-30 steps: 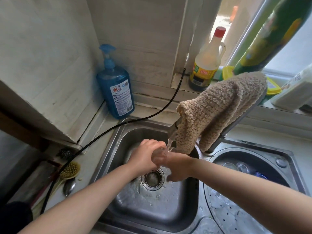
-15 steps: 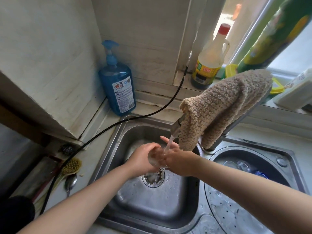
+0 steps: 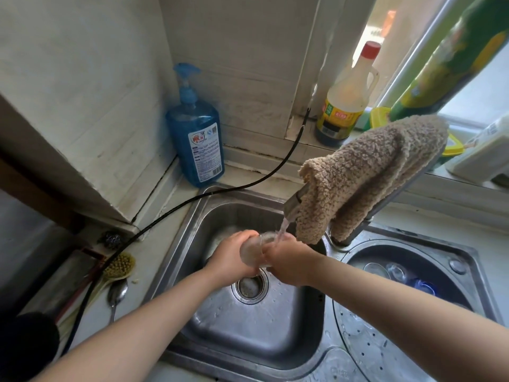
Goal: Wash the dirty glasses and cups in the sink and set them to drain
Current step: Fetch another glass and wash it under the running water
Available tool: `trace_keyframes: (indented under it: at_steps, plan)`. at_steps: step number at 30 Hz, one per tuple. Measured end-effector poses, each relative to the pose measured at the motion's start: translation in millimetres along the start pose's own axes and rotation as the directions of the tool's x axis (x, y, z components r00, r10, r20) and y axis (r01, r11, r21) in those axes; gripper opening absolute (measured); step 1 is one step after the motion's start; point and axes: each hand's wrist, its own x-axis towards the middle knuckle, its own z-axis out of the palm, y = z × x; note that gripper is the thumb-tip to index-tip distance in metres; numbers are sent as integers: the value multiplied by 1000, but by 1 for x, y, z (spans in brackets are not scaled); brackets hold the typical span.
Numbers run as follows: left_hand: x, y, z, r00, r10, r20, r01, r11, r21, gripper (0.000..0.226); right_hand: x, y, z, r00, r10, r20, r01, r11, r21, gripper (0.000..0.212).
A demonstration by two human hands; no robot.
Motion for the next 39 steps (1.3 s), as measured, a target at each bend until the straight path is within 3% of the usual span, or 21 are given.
trace_keyframes:
  at_steps: [3,5,7,8,10,12,15,18,22,24,26,29,31,34,36,39]
  plan:
    - [-2,-4,-5,997,-65,50,69,995,-75,76,1,15,6,965,-218,-147,195,968,-158,31]
    - [-4,-6,-10,990,-92,106,103,989,-104,77,1,28,17,913,-302,-276,245,944,-222,27]
    - [-5,-11,-11,984,-109,139,124,987,-105,73,-3,22,23,916,-182,-359,199,980,12,22]
    - [-6,-14,-11,980,-127,155,145,983,-115,70,-5,14,26,920,-71,-386,168,960,225,19]
    - [-12,-16,-10,966,-159,205,199,961,-190,64,-3,6,31,925,146,-350,80,827,557,13]
    - [-18,-15,-9,946,-193,261,259,932,-251,58,-1,2,35,867,350,-354,70,618,783,7]
    - [-24,-10,-4,903,-254,346,365,880,-305,67,-4,-2,33,774,582,-250,130,240,962,15]
    - [-32,3,2,825,-318,467,519,751,-407,63,-2,-1,34,730,661,-173,125,120,985,22]
    - [-36,17,5,712,-312,629,696,427,-577,47,4,-3,37,725,683,-86,85,35,996,28]
    - [-34,22,6,692,-290,662,722,273,-635,47,4,-3,39,707,707,-32,39,7,999,26]
    - [-29,24,10,697,-281,660,716,228,-659,55,3,-2,40,678,735,-8,9,2,1000,24]
    - [-23,26,14,703,-308,641,710,272,-649,67,-4,-2,34,668,738,-90,53,74,996,23]
    - [-20,26,15,699,-328,635,714,292,-636,69,-11,0,28,673,719,-173,81,160,984,19]
    - [-17,24,12,709,-348,613,705,315,-636,62,-19,11,22,678,690,-256,-3,350,937,22]
    - [-16,25,8,713,-369,596,700,331,-633,57,-23,19,17,675,685,-274,-59,421,905,22]
    - [-12,21,3,743,-356,567,669,387,-634,55,-31,22,7,748,573,-334,-35,536,843,12]
